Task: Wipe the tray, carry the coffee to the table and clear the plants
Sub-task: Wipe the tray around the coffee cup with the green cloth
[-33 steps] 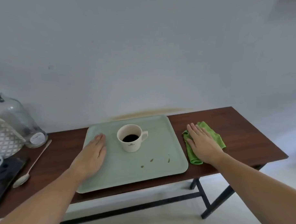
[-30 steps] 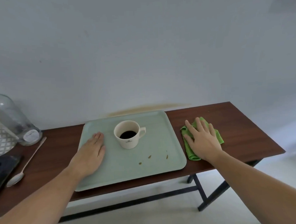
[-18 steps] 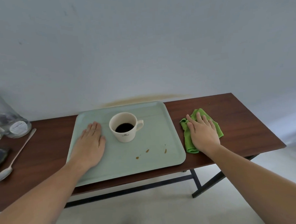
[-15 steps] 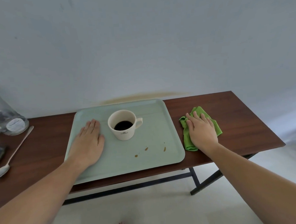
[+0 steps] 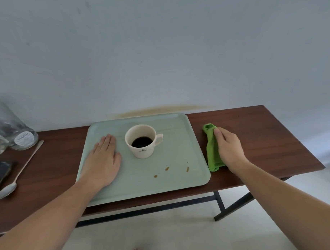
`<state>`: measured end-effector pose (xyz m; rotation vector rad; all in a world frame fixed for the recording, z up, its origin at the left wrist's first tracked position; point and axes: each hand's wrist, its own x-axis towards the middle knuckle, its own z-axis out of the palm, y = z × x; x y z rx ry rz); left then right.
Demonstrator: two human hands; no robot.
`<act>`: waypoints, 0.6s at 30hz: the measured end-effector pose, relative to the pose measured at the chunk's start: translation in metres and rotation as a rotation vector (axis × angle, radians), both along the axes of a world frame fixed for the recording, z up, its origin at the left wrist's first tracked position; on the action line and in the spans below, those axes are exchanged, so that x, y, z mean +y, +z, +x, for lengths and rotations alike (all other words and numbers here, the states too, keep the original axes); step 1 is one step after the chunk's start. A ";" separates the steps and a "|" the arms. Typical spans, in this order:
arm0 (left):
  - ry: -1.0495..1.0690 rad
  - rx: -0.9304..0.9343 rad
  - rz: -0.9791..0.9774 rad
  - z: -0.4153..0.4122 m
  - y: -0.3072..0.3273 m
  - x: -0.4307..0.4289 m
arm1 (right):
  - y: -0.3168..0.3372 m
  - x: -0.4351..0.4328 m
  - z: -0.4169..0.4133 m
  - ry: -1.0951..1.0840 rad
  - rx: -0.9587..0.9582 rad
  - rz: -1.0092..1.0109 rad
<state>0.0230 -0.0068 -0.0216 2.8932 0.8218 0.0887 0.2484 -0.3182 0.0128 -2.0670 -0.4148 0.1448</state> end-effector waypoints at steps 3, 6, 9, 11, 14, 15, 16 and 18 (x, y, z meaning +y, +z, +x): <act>0.007 -0.004 -0.006 0.000 0.000 -0.001 | 0.006 0.018 -0.026 0.121 0.073 0.060; 0.004 0.002 -0.005 -0.001 0.001 -0.002 | 0.006 0.038 -0.060 0.382 -0.024 -0.026; 0.009 0.011 -0.001 0.000 0.002 -0.004 | -0.003 0.058 -0.093 0.751 -0.136 -0.220; 0.019 0.016 0.006 0.001 0.003 -0.005 | -0.010 0.072 -0.108 0.944 -0.330 -0.356; 0.019 0.027 0.006 0.002 0.003 -0.005 | -0.010 0.088 -0.119 1.005 -0.418 -0.460; 0.017 0.028 0.007 0.001 0.003 -0.005 | -0.011 0.091 -0.119 1.007 -0.440 -0.496; 0.015 0.028 0.010 0.001 0.004 -0.004 | -0.011 0.091 -0.118 1.010 -0.461 -0.531; 0.010 0.031 0.024 0.000 0.005 -0.003 | -0.012 0.084 -0.113 1.014 -0.494 -0.595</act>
